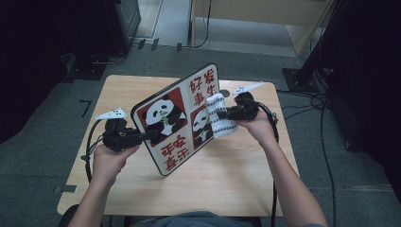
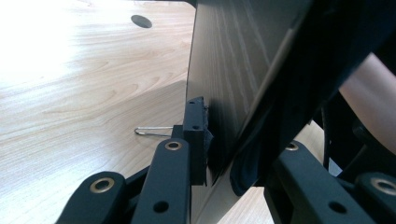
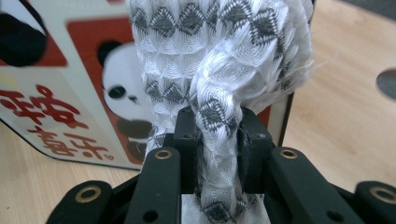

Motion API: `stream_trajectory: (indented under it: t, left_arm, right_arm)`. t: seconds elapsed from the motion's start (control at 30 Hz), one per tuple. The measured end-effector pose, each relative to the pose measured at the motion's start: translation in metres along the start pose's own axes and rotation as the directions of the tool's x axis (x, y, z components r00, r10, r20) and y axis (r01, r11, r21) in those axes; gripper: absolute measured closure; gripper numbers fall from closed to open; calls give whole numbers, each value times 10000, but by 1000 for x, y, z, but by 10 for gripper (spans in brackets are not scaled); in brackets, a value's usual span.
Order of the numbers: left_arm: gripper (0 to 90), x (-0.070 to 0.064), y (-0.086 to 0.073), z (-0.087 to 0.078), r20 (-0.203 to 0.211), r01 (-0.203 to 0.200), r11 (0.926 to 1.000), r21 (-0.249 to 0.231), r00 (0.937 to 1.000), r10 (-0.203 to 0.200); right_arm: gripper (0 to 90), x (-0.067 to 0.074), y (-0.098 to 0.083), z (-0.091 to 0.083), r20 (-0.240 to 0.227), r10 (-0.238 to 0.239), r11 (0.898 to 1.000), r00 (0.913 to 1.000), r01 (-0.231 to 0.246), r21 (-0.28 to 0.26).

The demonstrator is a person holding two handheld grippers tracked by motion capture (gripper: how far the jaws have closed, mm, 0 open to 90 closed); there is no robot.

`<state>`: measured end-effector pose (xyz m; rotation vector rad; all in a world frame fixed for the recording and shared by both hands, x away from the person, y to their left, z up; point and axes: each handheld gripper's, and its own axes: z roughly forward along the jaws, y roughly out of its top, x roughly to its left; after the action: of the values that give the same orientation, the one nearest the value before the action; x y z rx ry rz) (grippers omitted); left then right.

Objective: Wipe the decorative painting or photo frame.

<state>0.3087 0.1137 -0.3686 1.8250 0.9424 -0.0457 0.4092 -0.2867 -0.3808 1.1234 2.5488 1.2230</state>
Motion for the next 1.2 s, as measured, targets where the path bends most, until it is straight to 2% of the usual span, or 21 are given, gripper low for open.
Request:
stream_trajectory:
  t: [0.33, 0.5, 0.73, 0.97, 1.2]
  left_arm:
    - [767, 0, 0, 0, -34, -4, 10000, -53, 10000, 3]
    - [774, -2, -1, 0, -249, -73, 9999, -127, 9997, 70]
    - [776, -2, -1, 0, -232, -44, 9999, -159, 9997, 40]
    - [778, -3, -2, -1, -262, -114, 9998, -131, 9996, 111]
    - [774, -1, -3, -1, -73, 32, 9998, -187, 10000, -33]
  right_arm:
    - [741, 28, 38, -15, -249, -761, 9967, 9968, 753, -318]
    - [741, 32, 52, -25, -314, -1018, 9928, 9943, 995, -665]
    - [740, 38, 68, -33, -234, -1305, 9828, 9912, 1263, -1350]
    - [741, 44, 85, -31, -324, -1626, 9725, 9862, 1546, -1743]
    - [738, 41, 86, -20, -431, -1643, 9746, 9855, 1554, -1615]
